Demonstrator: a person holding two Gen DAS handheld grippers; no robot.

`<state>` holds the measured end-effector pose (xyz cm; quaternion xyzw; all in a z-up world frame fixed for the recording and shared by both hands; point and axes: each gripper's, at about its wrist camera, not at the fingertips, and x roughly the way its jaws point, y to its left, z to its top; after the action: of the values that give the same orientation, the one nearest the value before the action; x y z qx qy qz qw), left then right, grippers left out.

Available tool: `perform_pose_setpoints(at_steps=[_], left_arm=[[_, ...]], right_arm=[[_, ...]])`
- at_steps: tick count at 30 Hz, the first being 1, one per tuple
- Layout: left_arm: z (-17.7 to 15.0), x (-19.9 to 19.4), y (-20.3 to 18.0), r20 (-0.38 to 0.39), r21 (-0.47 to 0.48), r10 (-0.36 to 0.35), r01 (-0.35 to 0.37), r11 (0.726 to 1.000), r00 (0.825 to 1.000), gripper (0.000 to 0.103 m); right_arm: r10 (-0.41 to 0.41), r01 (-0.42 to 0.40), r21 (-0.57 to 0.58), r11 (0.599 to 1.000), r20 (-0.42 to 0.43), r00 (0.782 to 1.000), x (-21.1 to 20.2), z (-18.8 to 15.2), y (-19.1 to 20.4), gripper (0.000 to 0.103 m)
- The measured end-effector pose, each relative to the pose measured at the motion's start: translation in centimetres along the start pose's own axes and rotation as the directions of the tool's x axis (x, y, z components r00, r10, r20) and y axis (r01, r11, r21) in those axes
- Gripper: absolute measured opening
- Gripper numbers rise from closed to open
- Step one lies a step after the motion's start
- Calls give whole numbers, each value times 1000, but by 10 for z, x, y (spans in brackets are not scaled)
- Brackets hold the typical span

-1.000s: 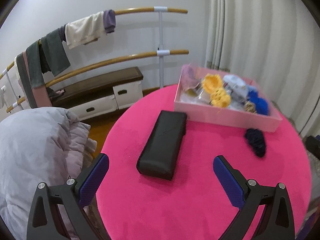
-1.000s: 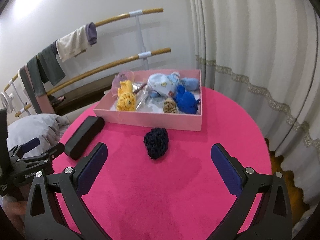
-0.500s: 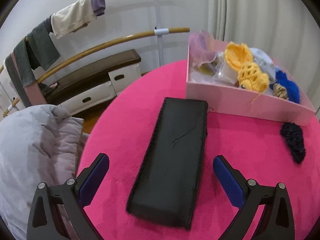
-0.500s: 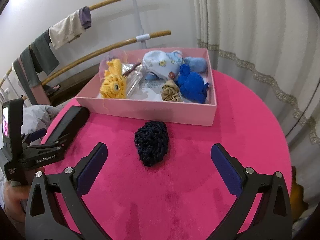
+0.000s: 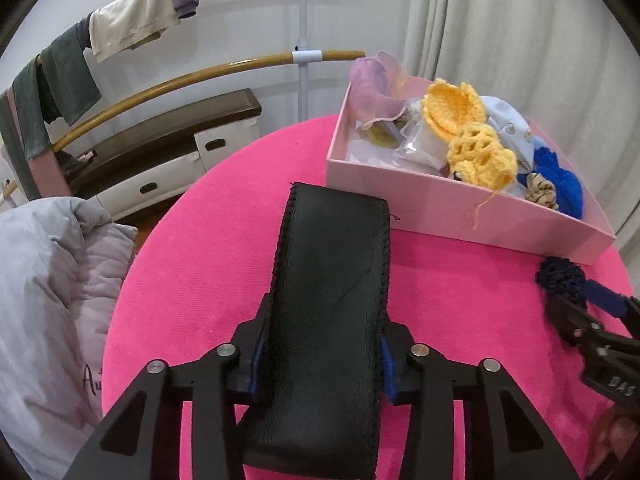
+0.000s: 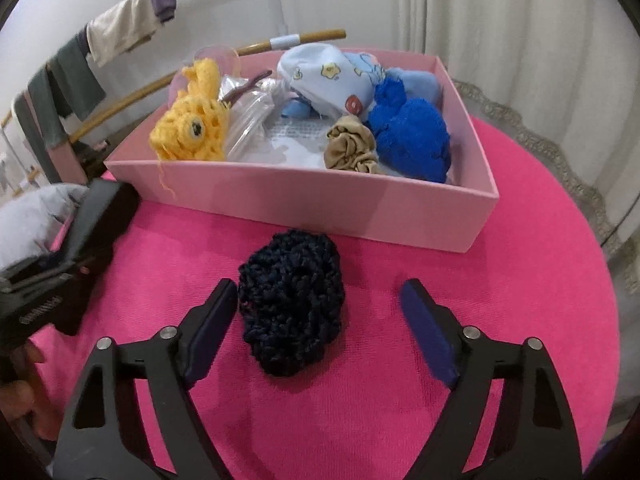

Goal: Organize soft objects
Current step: 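Grasp the black case with the left tool while the right tool grasps the dark navy scrunchie, then carry the black case with the left tool while the right tool carries the navy scrunchie to the box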

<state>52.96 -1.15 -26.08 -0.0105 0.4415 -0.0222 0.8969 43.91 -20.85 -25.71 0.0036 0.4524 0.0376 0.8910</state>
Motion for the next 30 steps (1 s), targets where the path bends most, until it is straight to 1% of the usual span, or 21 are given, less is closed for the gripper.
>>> perform_pose_setpoints(at_steps=[1,2,3,4,5,9,18,22,28,30], left_arm=[[-1,-2,1,1,-3,-6,6,1000,1000,38],[-3,-4,1,4,-5,-9,9,1000,1000,37],[-4,-6,-1,7,-4,-14,14,1000,1000,36],[-5,-8,-2,10,-2,-19,19,1000,1000,36],[-7,-13,-2,16,-1,-21,21,1000,1000,35],[-13,-29,-10,40,12,-39,38,999,998,33],[-31,-64,-38,63,62,-66,62,996,996,33],[-42,-82,-40,74,69,-72,67,995,995,33],[-49,-110,-47,96,71,-71,65,995,993,33],[-51,-120,-49,105,73,-69,62,995,992,33]], right_arm=[[4,-4,-4,1000,3,1000,-1,0,1,74],[13,-13,-7,1000,7,1000,-2,-1,2,62],[17,-17,-9,1000,12,1000,-3,-1,1,46],[28,-28,-7,1000,16,999,-5,-2,0,36],[31,-31,-3,1000,15,999,-6,-3,-1,23],[56,-57,21,998,20,998,-14,-9,-9,16],[78,-81,44,996,56,995,-45,-18,-20,16],[85,-88,49,995,71,994,-58,-22,-23,16],[131,-137,69,988,93,987,-79,-29,-28,16],[131,-138,67,988,104,986,-88,-32,-27,16]])
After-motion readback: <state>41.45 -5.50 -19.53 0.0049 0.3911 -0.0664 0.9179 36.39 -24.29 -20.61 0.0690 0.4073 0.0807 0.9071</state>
